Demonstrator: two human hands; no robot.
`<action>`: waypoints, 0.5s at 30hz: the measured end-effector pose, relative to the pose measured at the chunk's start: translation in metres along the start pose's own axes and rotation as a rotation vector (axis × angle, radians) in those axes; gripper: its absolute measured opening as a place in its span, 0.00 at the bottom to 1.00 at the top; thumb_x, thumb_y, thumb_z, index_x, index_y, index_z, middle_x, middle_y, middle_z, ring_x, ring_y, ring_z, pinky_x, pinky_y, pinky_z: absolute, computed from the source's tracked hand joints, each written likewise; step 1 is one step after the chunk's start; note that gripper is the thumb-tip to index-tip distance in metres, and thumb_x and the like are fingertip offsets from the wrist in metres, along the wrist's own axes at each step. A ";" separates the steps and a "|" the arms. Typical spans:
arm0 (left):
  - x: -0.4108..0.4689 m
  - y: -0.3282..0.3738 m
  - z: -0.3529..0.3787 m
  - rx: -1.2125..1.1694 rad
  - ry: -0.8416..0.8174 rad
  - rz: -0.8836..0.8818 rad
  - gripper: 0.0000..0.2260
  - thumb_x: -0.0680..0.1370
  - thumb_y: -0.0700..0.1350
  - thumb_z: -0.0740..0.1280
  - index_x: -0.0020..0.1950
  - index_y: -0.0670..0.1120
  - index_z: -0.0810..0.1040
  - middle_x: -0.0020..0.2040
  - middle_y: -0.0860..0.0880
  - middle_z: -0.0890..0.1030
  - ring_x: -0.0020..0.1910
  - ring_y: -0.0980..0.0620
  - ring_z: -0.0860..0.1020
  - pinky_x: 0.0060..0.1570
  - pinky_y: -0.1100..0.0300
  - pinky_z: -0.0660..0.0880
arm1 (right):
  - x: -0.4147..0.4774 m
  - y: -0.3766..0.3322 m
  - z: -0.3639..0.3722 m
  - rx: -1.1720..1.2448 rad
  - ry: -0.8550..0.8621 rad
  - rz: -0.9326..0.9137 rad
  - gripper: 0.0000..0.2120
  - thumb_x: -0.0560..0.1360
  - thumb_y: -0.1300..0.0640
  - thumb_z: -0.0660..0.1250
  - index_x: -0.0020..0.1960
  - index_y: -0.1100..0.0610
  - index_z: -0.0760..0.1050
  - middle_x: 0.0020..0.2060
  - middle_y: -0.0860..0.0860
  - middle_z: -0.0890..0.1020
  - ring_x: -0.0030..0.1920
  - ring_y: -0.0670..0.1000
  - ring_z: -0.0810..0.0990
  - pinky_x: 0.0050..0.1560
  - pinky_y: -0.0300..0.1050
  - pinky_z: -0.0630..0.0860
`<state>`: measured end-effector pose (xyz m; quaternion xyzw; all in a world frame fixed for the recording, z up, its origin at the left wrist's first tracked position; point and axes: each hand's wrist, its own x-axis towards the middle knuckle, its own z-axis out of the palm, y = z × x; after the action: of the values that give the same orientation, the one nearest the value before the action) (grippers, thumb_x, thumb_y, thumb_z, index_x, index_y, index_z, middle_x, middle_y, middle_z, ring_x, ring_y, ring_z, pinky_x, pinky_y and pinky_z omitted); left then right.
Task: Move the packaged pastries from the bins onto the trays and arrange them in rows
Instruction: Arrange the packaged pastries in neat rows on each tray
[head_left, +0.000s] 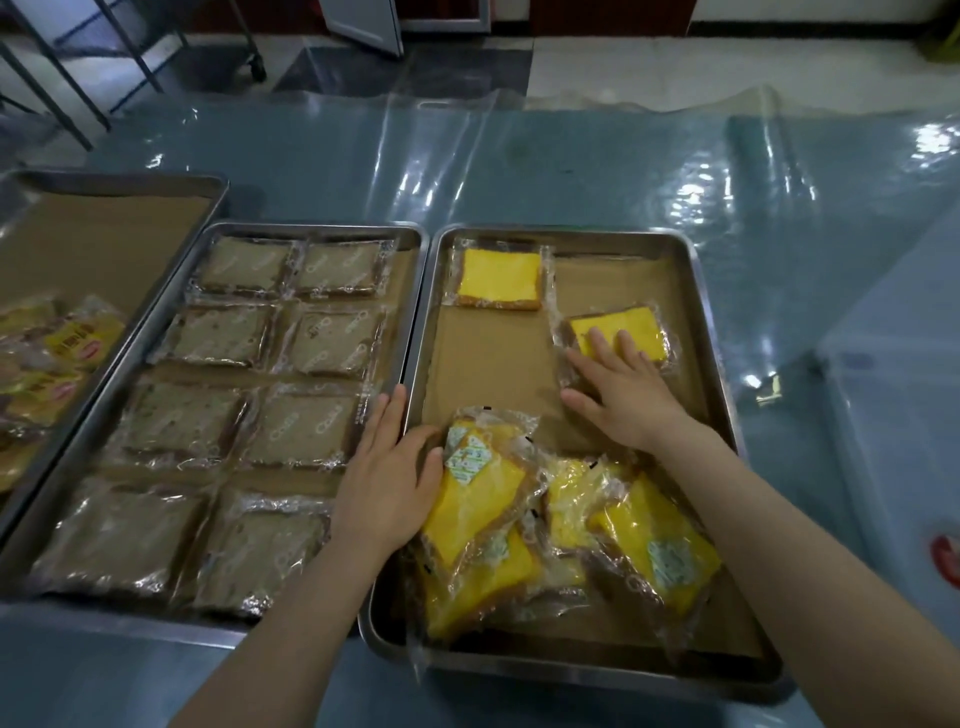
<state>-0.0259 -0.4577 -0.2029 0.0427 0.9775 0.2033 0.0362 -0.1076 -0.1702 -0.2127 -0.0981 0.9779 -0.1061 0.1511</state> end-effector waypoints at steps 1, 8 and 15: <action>0.000 0.000 0.000 0.000 -0.002 -0.003 0.17 0.79 0.55 0.54 0.67 0.55 0.71 0.77 0.53 0.46 0.73 0.58 0.38 0.69 0.56 0.48 | 0.010 0.003 -0.002 -0.002 0.008 0.009 0.33 0.75 0.32 0.46 0.77 0.42 0.48 0.77 0.50 0.41 0.75 0.59 0.37 0.73 0.58 0.40; 0.000 -0.001 0.002 0.003 0.002 -0.007 0.17 0.79 0.55 0.55 0.66 0.54 0.72 0.77 0.54 0.46 0.74 0.58 0.39 0.70 0.55 0.51 | 0.077 0.010 -0.013 0.016 0.079 0.159 0.33 0.77 0.33 0.48 0.77 0.44 0.44 0.77 0.52 0.38 0.74 0.62 0.34 0.71 0.60 0.36; 0.000 0.000 0.001 -0.041 0.030 -0.008 0.15 0.78 0.55 0.56 0.60 0.55 0.77 0.77 0.54 0.48 0.74 0.59 0.41 0.69 0.55 0.52 | 0.075 -0.005 -0.021 0.159 0.306 0.170 0.29 0.78 0.39 0.55 0.76 0.47 0.55 0.78 0.53 0.47 0.76 0.59 0.42 0.73 0.58 0.46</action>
<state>-0.0258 -0.4575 -0.2037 0.0351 0.9737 0.2237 0.0230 -0.1834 -0.1879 -0.2122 0.0145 0.9828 -0.1835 0.0164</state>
